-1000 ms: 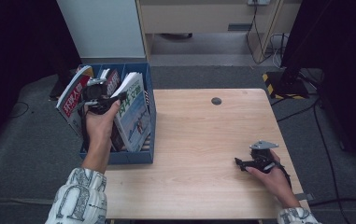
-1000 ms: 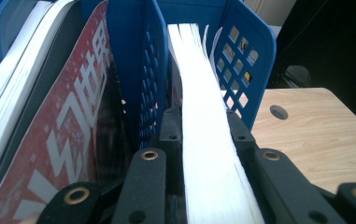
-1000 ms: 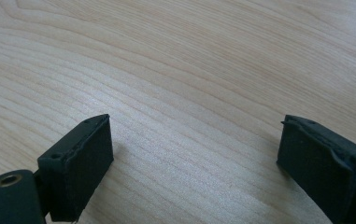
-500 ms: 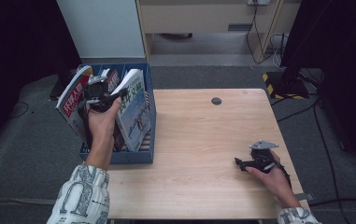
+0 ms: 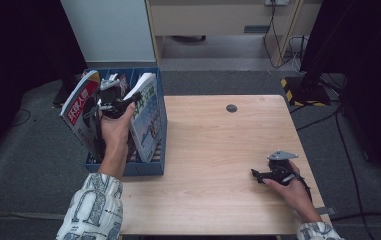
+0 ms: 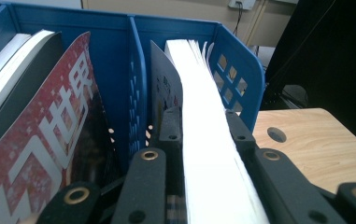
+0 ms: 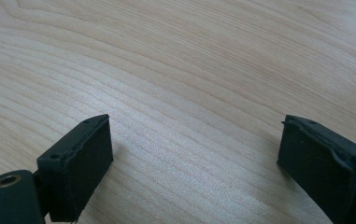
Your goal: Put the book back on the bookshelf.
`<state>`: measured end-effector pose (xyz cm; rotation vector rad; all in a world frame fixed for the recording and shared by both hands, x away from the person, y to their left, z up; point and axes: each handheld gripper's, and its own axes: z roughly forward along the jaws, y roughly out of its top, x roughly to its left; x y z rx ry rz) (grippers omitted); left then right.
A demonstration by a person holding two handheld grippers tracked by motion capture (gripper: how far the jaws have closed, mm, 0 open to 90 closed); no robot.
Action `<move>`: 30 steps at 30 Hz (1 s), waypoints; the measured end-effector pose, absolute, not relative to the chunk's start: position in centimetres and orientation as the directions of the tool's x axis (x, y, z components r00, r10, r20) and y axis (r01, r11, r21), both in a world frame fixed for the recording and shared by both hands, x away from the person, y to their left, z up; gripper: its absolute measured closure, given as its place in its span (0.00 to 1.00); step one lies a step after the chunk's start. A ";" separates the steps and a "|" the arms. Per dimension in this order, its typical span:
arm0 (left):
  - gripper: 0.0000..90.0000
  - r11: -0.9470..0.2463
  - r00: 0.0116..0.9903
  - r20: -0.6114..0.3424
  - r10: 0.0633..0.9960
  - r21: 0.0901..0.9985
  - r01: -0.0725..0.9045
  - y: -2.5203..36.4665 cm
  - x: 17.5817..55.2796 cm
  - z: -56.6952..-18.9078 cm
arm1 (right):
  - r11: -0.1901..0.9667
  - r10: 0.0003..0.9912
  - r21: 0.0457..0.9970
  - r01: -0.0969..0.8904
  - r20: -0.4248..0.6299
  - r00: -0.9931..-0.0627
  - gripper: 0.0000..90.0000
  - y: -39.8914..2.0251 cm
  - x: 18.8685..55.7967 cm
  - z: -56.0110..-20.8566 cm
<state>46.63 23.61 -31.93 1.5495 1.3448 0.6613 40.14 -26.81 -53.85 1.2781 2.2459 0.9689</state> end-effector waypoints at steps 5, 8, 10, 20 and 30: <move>0.82 0.055 0.242 -0.173 0.955 0.902 0.429 23.8 46.4 -32.1 | 0.349 0.857 0.723 0.595 0.010 -0.515 0.11 -26.8 40.1 -53.9; 0.82 0.057 0.240 -0.174 0.955 0.902 0.427 24.0 46.4 -32.1 | 0.348 0.858 0.725 0.595 0.009 -0.514 0.11 -26.8 40.1 -53.9; 0.81 0.060 0.238 -0.175 0.955 0.903 0.425 24.3 46.3 -32.2 | 0.349 0.858 0.724 0.595 0.009 -0.514 0.11 -26.8 40.1 -53.9; 0.81 0.074 0.239 -0.189 0.952 0.905 0.419 25.1 45.9 -32.5 | 0.348 0.858 0.724 0.595 0.010 -0.513 0.11 -26.8 40.1 -53.9; 0.81 0.081 0.231 -0.189 0.954 0.908 0.411 25.2 45.3 -33.6 | 0.347 0.859 0.724 0.597 0.011 -0.512 0.11 -26.8 40.1 -53.9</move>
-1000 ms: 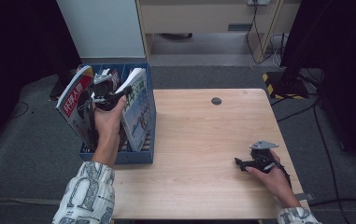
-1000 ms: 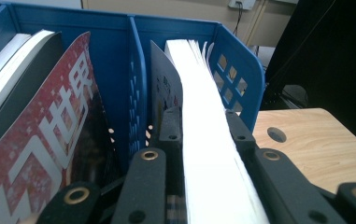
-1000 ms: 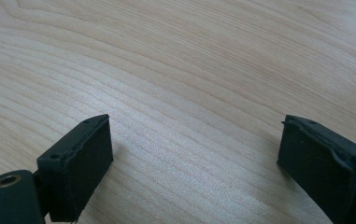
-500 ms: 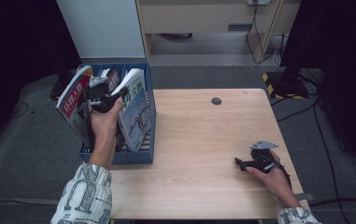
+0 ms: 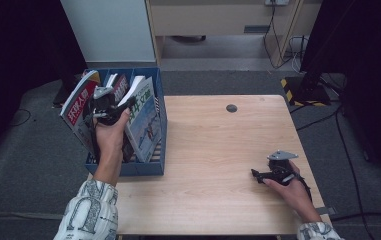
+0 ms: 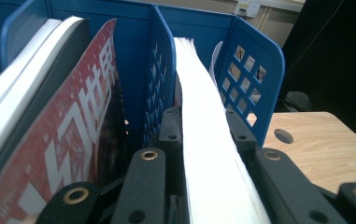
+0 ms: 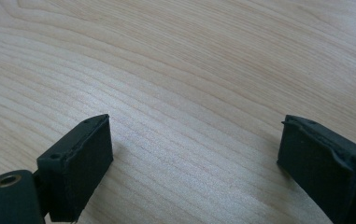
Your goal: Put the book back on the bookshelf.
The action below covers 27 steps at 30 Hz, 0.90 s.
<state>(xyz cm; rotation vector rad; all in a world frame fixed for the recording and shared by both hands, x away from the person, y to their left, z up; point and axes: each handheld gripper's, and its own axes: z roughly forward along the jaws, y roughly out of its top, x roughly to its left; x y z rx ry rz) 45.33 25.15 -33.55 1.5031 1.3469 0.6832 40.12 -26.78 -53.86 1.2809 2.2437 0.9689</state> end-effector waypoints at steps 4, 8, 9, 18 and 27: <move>0.81 0.077 0.224 -0.183 0.957 0.908 0.412 25.1 45.2 -33.6 | 0.347 0.859 0.724 0.597 0.011 -0.513 0.11 -26.8 40.1 -53.9; 0.81 0.067 0.226 -0.175 0.958 0.907 0.415 25.1 45.2 -33.6 | 0.347 0.859 0.724 0.597 0.011 -0.513 0.11 -26.8 40.1 -53.9; 0.81 0.069 0.225 -0.175 0.959 0.907 0.416 25.1 45.2 -33.6 | 0.347 0.858 0.724 0.596 0.011 -0.513 0.11 -26.8 40.1 -53.9; 0.80 0.044 0.223 -0.150 0.963 0.905 0.423 24.8 45.1 -33.7 | 0.347 0.859 0.724 0.597 0.011 -0.513 0.11 -26.8 40.1 -53.9; 0.76 0.037 0.224 -0.153 0.963 0.893 0.449 24.6 45.2 -33.3 | 0.347 0.859 0.724 0.596 0.011 -0.513 0.11 -26.8 40.1 -53.9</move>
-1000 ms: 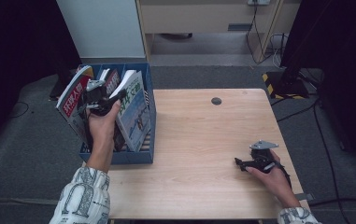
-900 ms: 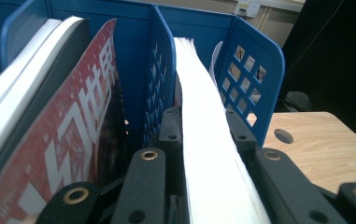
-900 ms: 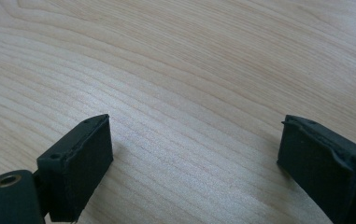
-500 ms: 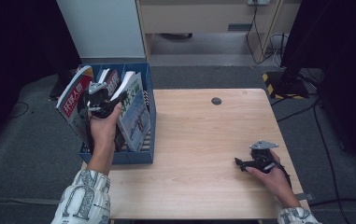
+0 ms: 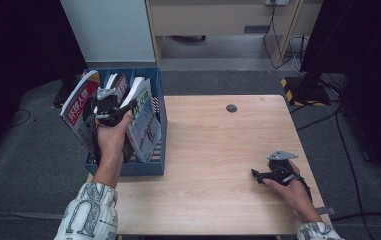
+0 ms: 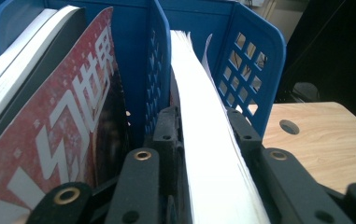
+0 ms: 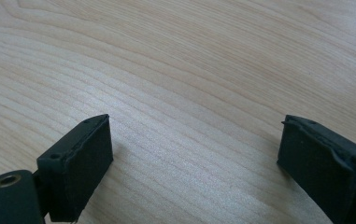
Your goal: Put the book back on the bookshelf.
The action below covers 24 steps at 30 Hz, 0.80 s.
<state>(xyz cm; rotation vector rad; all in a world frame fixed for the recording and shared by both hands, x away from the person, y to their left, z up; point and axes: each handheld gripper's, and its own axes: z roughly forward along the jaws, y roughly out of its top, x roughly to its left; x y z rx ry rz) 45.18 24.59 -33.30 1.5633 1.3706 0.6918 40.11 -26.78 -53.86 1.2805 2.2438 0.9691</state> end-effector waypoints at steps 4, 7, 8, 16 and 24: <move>0.72 0.031 0.229 -0.154 0.961 0.885 0.464 24.5 45.4 -33.0 | 0.347 0.859 0.724 0.597 0.011 -0.513 0.11 -26.8 40.1 -53.9; 0.70 0.024 0.234 -0.151 0.960 0.881 0.472 24.5 45.5 -32.9 | 0.347 0.859 0.724 0.596 0.011 -0.513 0.11 -26.8 40.1 -53.9; 0.68 0.022 0.235 -0.151 0.960 0.881 0.473 24.4 45.6 -32.9 | 0.348 0.858 0.724 0.596 0.010 -0.513 0.11 -26.8 40.1 -53.9; 0.61 0.003 0.249 -0.135 0.959 0.883 0.470 24.2 45.6 -32.9 | 0.348 0.858 0.724 0.596 0.010 -0.513 0.11 -26.8 40.1 -53.9; 0.58 0.008 0.255 -0.143 0.956 0.885 0.465 24.3 45.6 -33.0 | 0.347 0.858 0.723 0.597 0.011 -0.513 0.11 -26.8 40.1 -53.9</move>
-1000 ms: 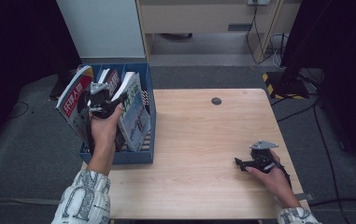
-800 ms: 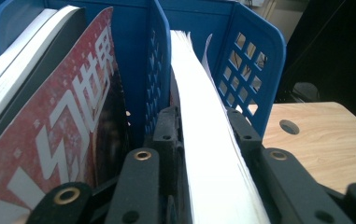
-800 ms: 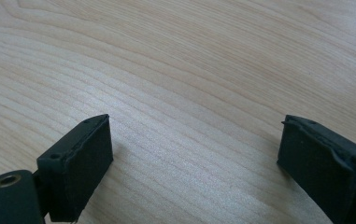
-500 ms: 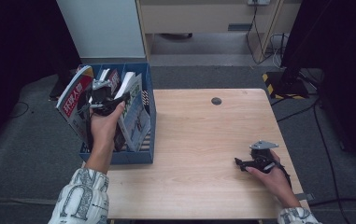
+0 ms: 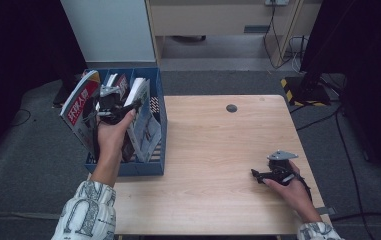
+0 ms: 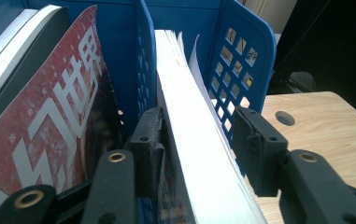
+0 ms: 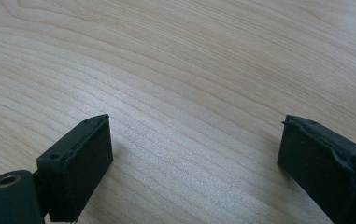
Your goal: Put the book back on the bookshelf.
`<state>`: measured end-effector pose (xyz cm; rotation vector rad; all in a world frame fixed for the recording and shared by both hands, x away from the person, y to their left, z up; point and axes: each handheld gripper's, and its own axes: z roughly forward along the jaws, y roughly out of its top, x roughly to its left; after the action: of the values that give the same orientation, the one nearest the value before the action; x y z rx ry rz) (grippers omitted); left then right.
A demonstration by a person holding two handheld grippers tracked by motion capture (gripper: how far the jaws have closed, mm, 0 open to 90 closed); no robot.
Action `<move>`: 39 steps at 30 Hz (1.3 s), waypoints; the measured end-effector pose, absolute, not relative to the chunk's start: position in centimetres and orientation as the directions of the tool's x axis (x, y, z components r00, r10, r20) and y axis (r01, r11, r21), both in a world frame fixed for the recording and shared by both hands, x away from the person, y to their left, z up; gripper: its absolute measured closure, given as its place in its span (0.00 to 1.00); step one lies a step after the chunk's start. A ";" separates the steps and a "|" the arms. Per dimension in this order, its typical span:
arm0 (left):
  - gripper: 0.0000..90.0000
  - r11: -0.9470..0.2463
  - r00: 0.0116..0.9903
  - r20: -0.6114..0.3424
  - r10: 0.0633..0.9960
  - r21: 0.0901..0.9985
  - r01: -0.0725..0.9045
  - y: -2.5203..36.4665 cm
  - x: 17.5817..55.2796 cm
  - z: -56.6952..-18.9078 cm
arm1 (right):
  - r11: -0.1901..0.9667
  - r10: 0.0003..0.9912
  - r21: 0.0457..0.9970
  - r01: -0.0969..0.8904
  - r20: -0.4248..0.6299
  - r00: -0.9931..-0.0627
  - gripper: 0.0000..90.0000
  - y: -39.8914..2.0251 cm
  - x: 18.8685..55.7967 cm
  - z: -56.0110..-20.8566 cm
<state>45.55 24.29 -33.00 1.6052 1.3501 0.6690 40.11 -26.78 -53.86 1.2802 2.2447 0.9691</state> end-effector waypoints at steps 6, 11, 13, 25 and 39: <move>0.51 0.001 0.262 -0.138 0.955 0.887 0.462 24.4 45.5 -33.0 | 0.348 0.858 0.723 0.596 0.011 -0.513 0.11 -26.8 40.1 -53.9; 0.45 -0.016 0.281 -0.126 0.951 0.892 0.452 24.6 45.1 -32.9 | 0.348 0.858 0.723 0.596 0.011 -0.513 0.11 -26.8 40.1 -53.9; 0.43 -0.025 0.292 -0.120 0.949 0.894 0.448 24.6 44.9 -33.0 | 0.348 0.858 0.723 0.596 0.010 -0.513 0.11 -26.8 40.1 -53.9; 0.34 -0.032 0.328 -0.123 0.937 0.903 0.429 25.0 43.7 -34.1 | 0.345 0.860 0.722 0.600 0.013 -0.510 0.11 -26.7 40.0 -53.9; 0.30 -0.070 0.366 -0.098 0.926 0.905 0.419 25.2 41.8 -34.4 | 0.353 0.856 0.721 0.597 0.009 -0.517 0.11 -26.7 39.9 -53.8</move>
<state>41.84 25.17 -34.44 1.6661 1.2117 0.6607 39.92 -26.66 -53.84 1.2761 2.2508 0.9646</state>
